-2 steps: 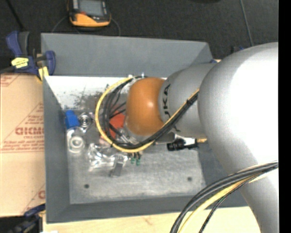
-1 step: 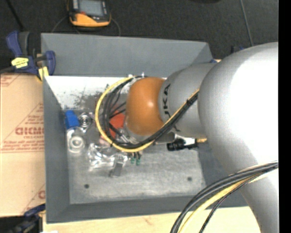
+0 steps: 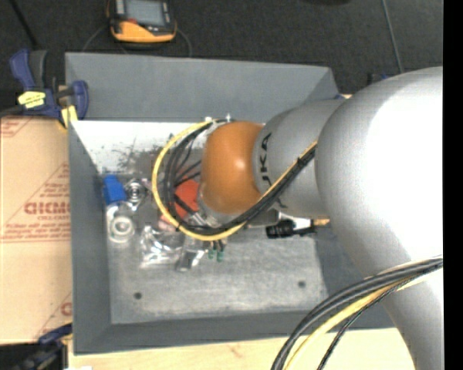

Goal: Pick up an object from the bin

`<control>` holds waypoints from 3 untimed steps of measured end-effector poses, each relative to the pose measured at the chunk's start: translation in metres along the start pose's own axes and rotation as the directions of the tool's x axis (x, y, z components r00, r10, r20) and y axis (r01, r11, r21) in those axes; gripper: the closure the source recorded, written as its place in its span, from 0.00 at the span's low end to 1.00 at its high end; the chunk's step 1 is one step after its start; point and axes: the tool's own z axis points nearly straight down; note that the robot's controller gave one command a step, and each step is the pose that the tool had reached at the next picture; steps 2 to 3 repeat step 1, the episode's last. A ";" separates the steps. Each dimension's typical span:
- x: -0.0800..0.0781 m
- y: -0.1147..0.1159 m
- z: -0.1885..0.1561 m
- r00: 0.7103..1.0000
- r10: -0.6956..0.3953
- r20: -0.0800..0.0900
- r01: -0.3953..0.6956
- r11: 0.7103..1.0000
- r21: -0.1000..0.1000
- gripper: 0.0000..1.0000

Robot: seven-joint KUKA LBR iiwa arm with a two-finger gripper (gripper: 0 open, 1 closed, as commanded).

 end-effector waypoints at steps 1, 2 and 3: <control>-0.002 0.000 -0.099 1.000 -0.001 0.001 0.001 1.000 0.001 1.00; -0.002 0.000 -0.099 1.000 -0.001 0.001 0.001 1.000 0.001 1.00; -0.002 0.000 -0.099 1.000 -0.001 0.001 0.001 1.000 0.001 1.00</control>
Offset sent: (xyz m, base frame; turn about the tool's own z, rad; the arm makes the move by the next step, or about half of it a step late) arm 0.0000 -0.0001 0.0950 0.0000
